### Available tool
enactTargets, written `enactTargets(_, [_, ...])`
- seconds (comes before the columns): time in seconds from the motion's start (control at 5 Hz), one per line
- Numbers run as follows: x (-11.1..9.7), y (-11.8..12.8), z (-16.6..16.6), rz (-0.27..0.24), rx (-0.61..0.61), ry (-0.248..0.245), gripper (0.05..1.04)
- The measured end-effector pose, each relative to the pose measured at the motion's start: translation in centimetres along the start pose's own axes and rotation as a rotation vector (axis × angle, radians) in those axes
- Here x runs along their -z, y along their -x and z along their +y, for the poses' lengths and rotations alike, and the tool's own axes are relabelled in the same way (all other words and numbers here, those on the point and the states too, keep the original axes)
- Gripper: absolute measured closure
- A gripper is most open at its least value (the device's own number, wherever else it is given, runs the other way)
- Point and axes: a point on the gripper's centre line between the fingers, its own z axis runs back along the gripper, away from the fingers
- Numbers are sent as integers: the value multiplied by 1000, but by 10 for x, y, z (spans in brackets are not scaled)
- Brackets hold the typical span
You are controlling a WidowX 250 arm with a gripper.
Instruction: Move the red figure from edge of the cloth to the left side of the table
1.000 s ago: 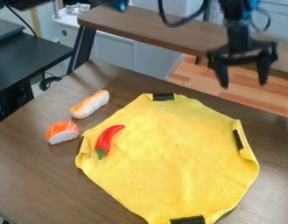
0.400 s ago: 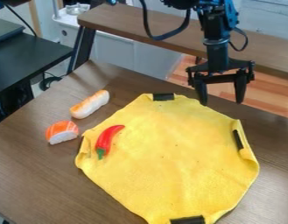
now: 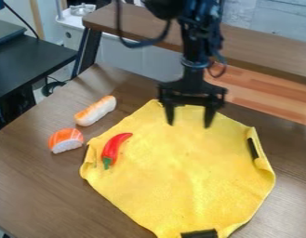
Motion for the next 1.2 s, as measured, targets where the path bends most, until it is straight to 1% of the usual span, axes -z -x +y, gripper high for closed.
enactTargets(0.2, [-24, 7, 32, -82, -13, -37, 83])
enactTargets(0.4, [-19, 10, 57, -118, 16, -103, 83])
enactTargets(0.6, [-1, 3, 75, -74, 93, -77, 83])
enactTargets(0.8, [29, 0, 92, 7, 154, 35, 83])
enactTargets(1.0, [45, -2, 104, 24, 177, 80, 83])
enactTargets(1.2, [51, 7, 110, 45, 210, 83, 83])
